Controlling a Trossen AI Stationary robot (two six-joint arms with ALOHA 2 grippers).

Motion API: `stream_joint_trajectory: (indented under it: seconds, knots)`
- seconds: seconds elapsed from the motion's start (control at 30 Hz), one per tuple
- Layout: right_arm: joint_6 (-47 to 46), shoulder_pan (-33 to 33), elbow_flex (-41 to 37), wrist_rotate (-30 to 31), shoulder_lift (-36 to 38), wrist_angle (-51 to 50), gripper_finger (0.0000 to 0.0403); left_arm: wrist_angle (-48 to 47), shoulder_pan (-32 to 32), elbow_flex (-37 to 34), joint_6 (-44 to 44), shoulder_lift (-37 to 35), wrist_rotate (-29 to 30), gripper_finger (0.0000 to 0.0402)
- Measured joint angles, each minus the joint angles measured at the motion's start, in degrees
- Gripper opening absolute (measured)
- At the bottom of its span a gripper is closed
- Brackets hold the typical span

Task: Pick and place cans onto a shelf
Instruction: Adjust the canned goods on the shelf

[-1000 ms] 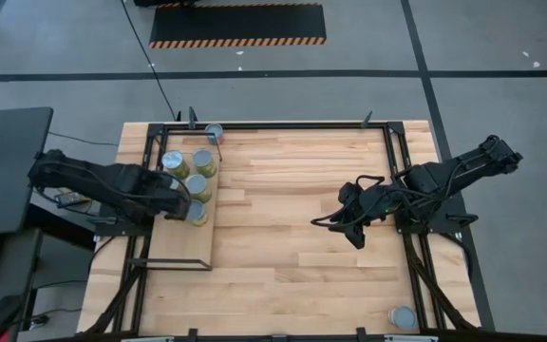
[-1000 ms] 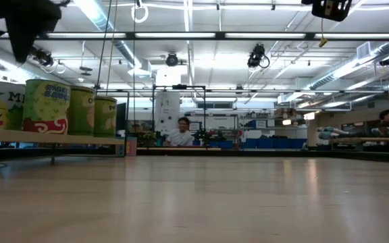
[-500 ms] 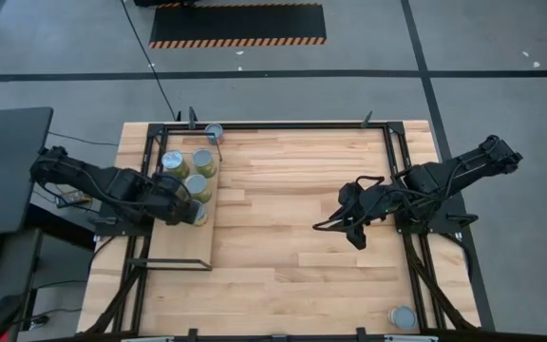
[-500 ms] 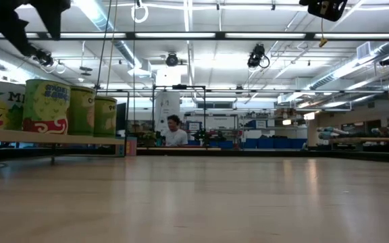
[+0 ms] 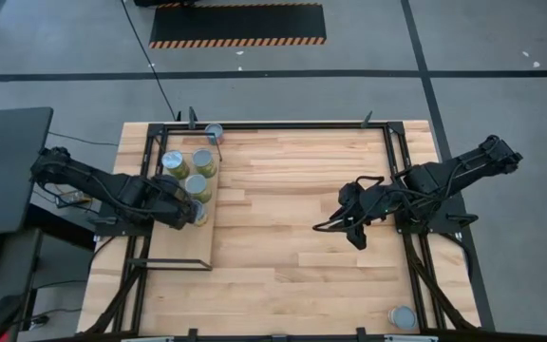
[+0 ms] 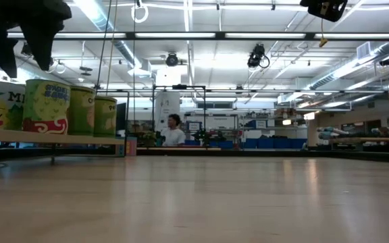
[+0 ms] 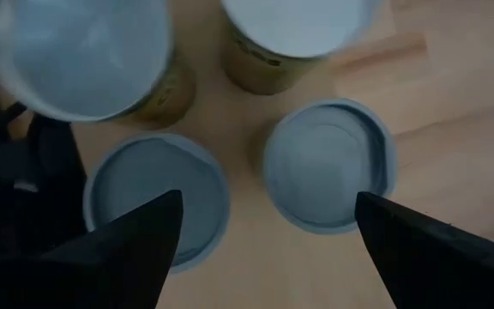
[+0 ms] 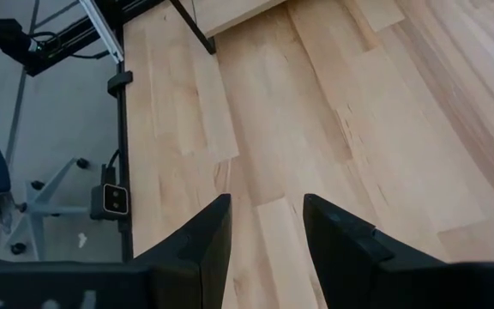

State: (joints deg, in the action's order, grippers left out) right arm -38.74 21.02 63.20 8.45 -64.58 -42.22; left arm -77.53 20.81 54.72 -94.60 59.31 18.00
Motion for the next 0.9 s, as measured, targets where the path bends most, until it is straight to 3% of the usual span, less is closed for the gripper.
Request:
stream_joint_trajectory:
  seconds: [0.27, 0.9]
  knots:
    - [0.39, -0.22, 0.0, -0.01, 0.0, 0.02, 0.0154, -2.26, -0.16, -0.02, -12.93, 0.52, 1.05, 0.0352]
    - [0.82, -0.05, 0.0, -0.82, -0.01, 0.13, 0.0154, -2.39, -4.63, -0.04, -16.73, 10.21, -2.02, 0.0352]
